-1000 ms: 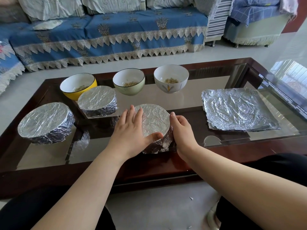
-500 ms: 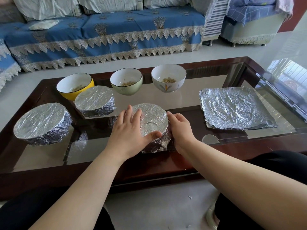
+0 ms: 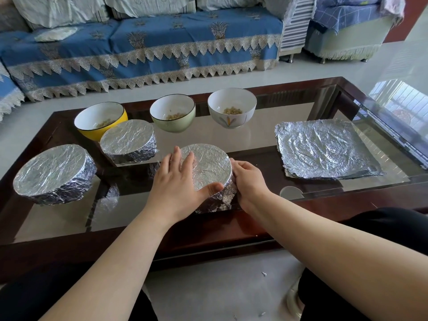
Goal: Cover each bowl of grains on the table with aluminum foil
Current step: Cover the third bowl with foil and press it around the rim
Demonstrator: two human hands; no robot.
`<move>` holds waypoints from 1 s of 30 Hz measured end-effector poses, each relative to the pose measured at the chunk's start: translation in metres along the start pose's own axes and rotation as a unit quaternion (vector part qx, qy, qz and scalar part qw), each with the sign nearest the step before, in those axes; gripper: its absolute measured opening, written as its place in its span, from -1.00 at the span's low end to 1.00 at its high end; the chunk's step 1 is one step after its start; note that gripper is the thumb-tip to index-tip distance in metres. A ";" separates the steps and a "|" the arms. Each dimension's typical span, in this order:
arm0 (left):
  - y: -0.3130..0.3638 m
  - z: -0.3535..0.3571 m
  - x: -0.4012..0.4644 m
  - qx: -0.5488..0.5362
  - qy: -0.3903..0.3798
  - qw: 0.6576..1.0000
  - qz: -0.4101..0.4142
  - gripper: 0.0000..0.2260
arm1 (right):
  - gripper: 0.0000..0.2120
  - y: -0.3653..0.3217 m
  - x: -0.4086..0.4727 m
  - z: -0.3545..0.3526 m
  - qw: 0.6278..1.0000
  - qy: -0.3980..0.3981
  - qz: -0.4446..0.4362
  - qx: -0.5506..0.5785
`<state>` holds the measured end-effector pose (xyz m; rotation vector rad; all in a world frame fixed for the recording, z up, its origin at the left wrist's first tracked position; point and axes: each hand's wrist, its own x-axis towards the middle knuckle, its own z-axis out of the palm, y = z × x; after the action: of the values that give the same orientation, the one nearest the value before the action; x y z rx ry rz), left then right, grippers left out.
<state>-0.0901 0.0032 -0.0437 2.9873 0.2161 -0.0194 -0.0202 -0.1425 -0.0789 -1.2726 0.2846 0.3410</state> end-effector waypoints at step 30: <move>0.019 0.001 -0.005 -0.032 0.012 0.997 -0.073 0.23 | -0.62 0.001 -0.001 -0.016 0.995 -0.059 -0.070 -0.047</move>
<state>-0.0927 -0.0165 -0.0416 2.9030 0.4281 0.0061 -0.0215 -0.1575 -0.0841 -1.3527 0.0788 0.3102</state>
